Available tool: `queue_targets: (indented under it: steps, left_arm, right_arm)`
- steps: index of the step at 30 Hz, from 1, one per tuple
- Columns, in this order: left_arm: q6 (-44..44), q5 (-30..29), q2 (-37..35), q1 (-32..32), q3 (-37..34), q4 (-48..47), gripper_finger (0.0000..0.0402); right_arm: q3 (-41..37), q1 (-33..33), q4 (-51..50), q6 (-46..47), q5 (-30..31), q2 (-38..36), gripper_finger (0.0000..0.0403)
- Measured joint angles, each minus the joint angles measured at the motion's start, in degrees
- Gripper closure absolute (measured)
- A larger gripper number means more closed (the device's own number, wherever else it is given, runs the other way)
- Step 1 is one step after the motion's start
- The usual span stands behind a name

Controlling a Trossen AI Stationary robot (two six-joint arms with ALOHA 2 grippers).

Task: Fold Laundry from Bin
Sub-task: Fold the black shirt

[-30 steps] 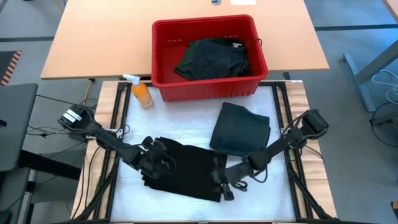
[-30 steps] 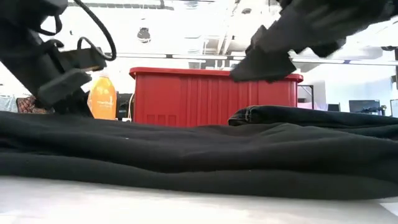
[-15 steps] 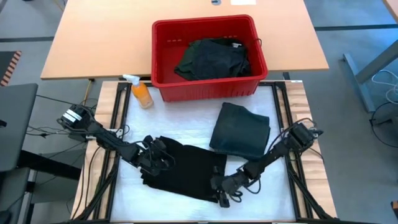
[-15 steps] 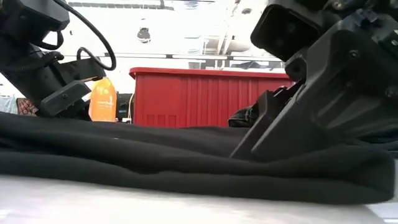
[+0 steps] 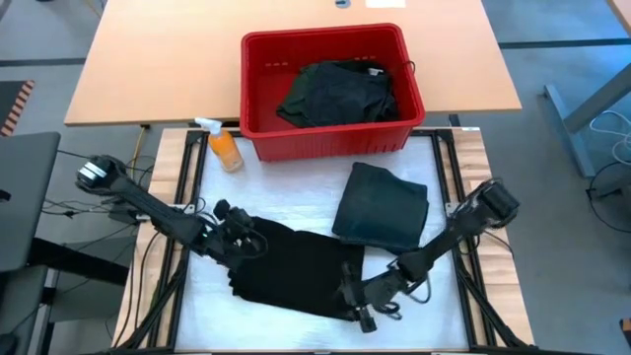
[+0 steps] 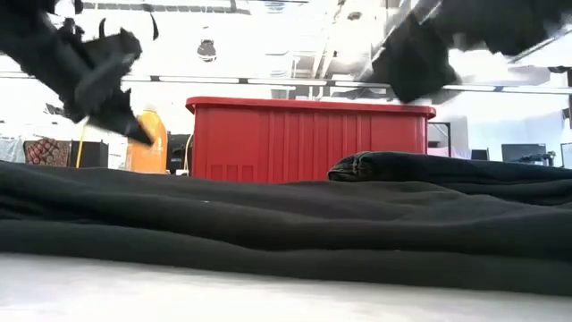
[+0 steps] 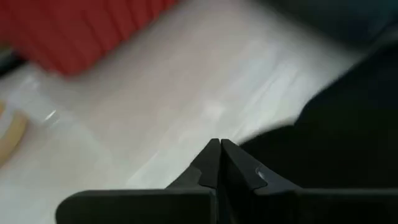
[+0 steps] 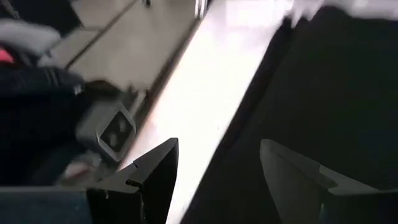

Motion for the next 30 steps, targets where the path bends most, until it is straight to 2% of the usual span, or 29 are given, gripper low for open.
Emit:
queue_targets:
  steps: [3, 5, 8, 11, 15, 17, 23, 27, 30]
  left_arm:
    - [3.1, -2.1, -5.0, -0.2, -0.4, 4.7, 0.0401]
    - [5.1, -1.3, -6.2, -0.2, -1.4, 8.5, 0.0401]
    - [5.6, 0.4, -5.3, -0.1, -3.4, 12.2, 0.0401]
    - [4.5, 1.0, -2.8, -0.1, -6.7, 18.0, 0.0401]
    - [2.1, 1.3, 1.6, -0.1, -10.6, 26.3, 0.0401]
    - [0.3, 1.6, 4.0, -0.1, -11.6, 27.0, 0.0401]
    - [-5.0, 1.4, 9.2, 1.1, -12.7, 25.4, 0.0401]
    - [-6.7, 1.0, 9.5, 2.3, -12.6, 21.1, 0.0401]
    - [-8.8, 0.7, 8.6, 2.9, -11.9, 15.5, 0.0401]
  right_arm:
    - [-0.1, -0.5, -3.9, -0.4, 2.2, -3.6, 0.0148]
    - [-0.1, -0.8, -7.9, 1.7, 6.7, -4.9, 0.0148]
    - [0.0, -0.8, -16.2, 8.3, 15.6, -6.1, 0.0148]
    - [-0.1, -0.8, -22.8, 15.9, 20.3, -4.7, 0.0148]
    - [0.0, -0.8, -23.9, 20.2, 20.9, -2.1, 0.0148]
    - [0.0, -0.8, -24.1, 21.1, 20.9, -0.1, 0.0148]
    - [0.0, -1.2, -23.3, 23.5, 20.9, 3.6, 0.0148]
    - [0.0, -1.5, -23.2, 23.8, 20.3, 4.0, 0.0148]
    - [0.0, -2.3, -23.0, 23.8, 17.5, 3.6, 0.0148]
